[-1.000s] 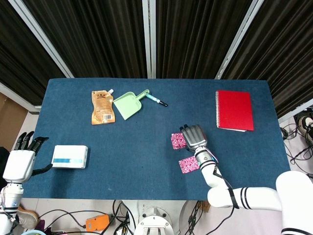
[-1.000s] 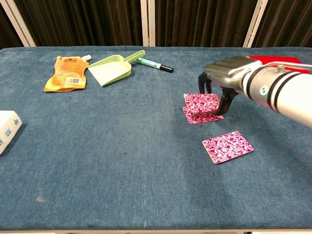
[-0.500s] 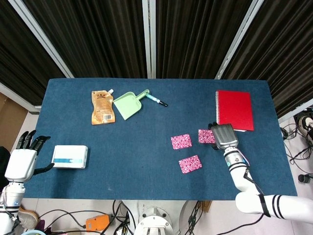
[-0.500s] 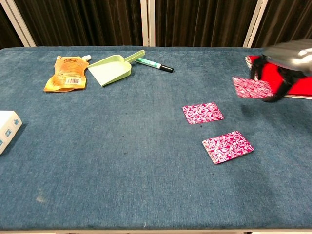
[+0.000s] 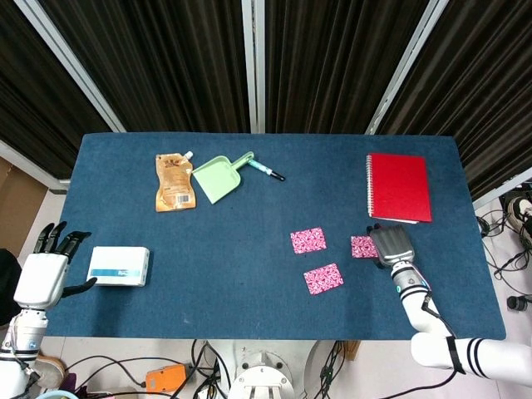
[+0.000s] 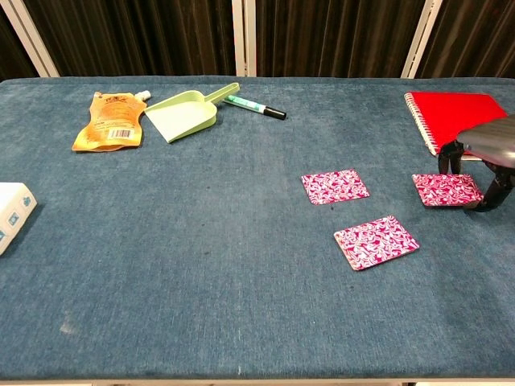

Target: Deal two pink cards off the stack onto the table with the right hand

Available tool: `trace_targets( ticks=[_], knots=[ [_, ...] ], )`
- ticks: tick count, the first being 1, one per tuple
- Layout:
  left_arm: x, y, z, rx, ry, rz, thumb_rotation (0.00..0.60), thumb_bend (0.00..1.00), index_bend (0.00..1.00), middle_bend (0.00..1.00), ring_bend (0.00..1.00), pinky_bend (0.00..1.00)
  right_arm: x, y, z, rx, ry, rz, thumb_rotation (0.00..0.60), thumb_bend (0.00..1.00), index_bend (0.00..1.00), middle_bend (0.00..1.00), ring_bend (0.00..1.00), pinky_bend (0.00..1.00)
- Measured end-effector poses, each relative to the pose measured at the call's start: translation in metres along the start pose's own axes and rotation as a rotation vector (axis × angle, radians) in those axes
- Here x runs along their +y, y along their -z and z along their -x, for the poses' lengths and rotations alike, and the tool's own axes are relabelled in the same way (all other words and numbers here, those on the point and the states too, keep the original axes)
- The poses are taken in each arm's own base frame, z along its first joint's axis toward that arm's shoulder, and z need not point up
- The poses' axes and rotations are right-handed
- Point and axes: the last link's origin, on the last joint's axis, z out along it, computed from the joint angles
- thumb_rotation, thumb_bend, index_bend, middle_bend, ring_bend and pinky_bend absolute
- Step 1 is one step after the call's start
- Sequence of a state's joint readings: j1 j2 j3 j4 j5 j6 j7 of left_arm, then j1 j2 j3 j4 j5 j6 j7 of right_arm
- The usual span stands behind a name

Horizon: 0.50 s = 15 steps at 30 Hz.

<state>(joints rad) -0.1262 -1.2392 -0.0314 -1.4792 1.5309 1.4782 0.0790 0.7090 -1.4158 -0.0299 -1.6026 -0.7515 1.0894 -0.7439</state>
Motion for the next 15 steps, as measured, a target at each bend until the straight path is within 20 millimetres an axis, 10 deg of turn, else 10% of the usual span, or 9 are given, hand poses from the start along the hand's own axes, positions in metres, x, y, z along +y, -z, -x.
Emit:
trace_targets(
  ticks=[15],
  knots=[
    [-0.011,0.004,-0.005,0.019,0.010,-0.047,0.600,0.00,0.20,0.22,0.05,0.03,0.034,0.033,-0.028,0.146,-0.103,0.069,0.600,0.46,0.08,0.28,0.70,0.94]
  ],
)
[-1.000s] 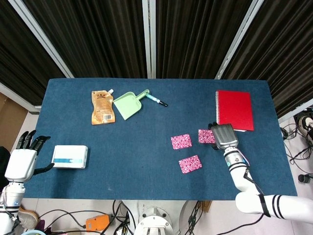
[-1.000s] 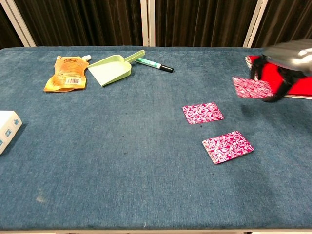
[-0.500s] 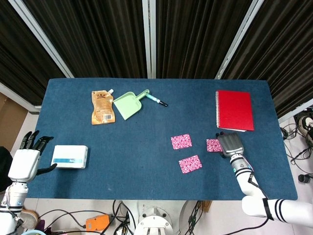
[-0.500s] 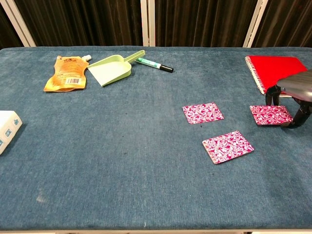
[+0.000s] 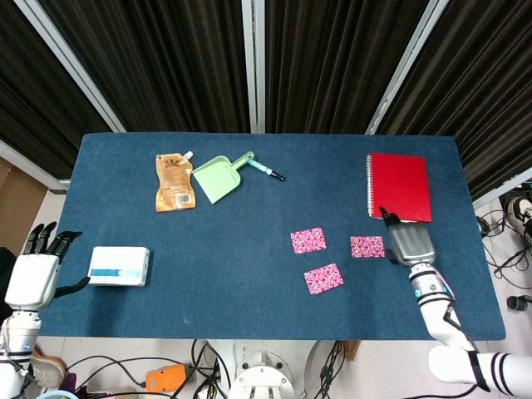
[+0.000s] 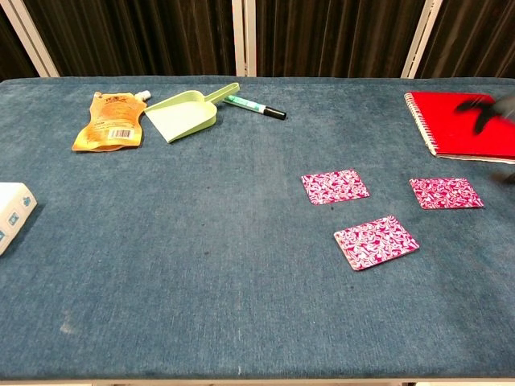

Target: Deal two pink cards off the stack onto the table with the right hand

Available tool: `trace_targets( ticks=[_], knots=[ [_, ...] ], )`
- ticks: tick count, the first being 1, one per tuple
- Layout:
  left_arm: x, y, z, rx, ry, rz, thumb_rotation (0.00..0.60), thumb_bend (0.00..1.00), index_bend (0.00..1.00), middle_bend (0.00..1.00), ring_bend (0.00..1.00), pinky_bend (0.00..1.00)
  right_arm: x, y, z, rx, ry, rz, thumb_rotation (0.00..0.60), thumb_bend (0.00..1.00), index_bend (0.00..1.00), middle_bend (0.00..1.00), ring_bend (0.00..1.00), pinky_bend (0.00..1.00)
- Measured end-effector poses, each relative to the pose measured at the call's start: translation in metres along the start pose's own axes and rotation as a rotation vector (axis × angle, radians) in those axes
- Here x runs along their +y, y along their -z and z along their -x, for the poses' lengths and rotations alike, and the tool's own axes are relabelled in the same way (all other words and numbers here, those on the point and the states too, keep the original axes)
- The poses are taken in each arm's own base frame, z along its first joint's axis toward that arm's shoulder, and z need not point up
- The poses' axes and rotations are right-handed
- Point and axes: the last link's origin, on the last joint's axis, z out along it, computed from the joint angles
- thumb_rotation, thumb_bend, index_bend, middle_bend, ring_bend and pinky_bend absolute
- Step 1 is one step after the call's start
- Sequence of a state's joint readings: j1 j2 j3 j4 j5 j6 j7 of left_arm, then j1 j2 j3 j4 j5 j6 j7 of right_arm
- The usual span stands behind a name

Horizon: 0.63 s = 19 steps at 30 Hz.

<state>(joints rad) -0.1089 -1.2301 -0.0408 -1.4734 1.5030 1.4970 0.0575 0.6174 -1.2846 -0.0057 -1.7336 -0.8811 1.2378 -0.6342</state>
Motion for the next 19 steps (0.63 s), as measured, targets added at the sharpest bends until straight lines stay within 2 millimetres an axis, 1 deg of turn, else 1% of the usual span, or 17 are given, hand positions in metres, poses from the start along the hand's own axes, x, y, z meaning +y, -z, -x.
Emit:
trace_targets(
  ticks=[1,2,3,4,5,7,8,10,11,13,16,19],
  knots=[
    [-0.002,0.001,-0.001,0.004,0.003,-0.008,0.600,0.00,0.20,0.22,0.05,0.03,0.010,0.004,-0.009,0.040,-0.019,0.024,0.600,0.46,0.08,0.28,0.63,0.90],
    [-0.004,0.001,-0.002,0.009,0.006,-0.017,0.600,0.00,0.20,0.22,0.05,0.03,0.018,0.009,-0.016,0.072,-0.033,0.043,0.600,0.46,0.07,0.26,0.53,0.81],
    [-0.007,0.003,-0.002,0.014,0.008,-0.029,0.600,0.00,0.20,0.22,0.05,0.03,0.026,0.014,-0.023,0.102,-0.048,0.061,0.600,0.46,0.06,0.24,0.40,0.69],
    [-0.008,0.003,-0.003,0.017,0.009,-0.036,0.600,0.00,0.20,0.22,0.05,0.03,0.038,0.022,-0.032,0.142,-0.068,0.083,0.600,0.46,0.05,0.22,0.30,0.57],
    [-0.010,0.004,-0.003,0.019,0.011,-0.041,0.600,0.00,0.20,0.22,0.05,0.03,0.046,0.028,-0.038,0.171,-0.082,0.099,0.600,0.45,0.04,0.19,0.18,0.40],
    [-0.012,0.007,-0.004,0.026,0.018,-0.057,0.600,0.00,0.20,0.22,0.05,0.03,0.065,0.045,-0.047,0.232,-0.114,0.133,0.600,0.42,0.03,0.16,0.07,0.22],
    [-0.014,0.008,-0.004,0.028,0.022,-0.065,0.600,0.00,0.20,0.22,0.05,0.03,0.071,0.053,-0.049,0.253,-0.133,0.146,0.600,0.40,0.03,0.14,0.03,0.14],
    [-0.015,0.011,-0.004,0.034,0.026,-0.076,0.600,0.00,0.20,0.22,0.05,0.03,0.083,0.070,-0.049,0.292,-0.181,0.175,0.600,0.38,0.03,0.12,0.00,0.08],
    [-0.016,0.012,-0.004,0.036,0.027,-0.078,0.600,0.00,0.20,0.22,0.05,0.03,0.087,0.077,-0.048,0.306,-0.200,0.187,0.600,0.37,0.02,0.11,0.00,0.06],
    [-0.016,0.015,-0.003,0.038,0.029,-0.082,0.600,0.00,0.20,0.22,0.05,0.03,0.095,0.094,-0.044,0.331,-0.236,0.207,0.600,0.37,0.01,0.11,0.00,0.06],
    [-0.016,0.019,-0.002,0.039,0.029,-0.091,0.600,0.01,0.20,0.22,0.05,0.03,0.103,0.115,-0.037,0.338,-0.276,0.215,0.600,0.37,0.01,0.10,0.00,0.06],
    [-0.015,0.022,-0.001,0.039,0.032,-0.095,0.600,0.00,0.20,0.22,0.05,0.03,0.106,0.130,-0.031,0.334,-0.315,0.211,0.600,0.37,0.01,0.10,0.00,0.06]
  ],
)
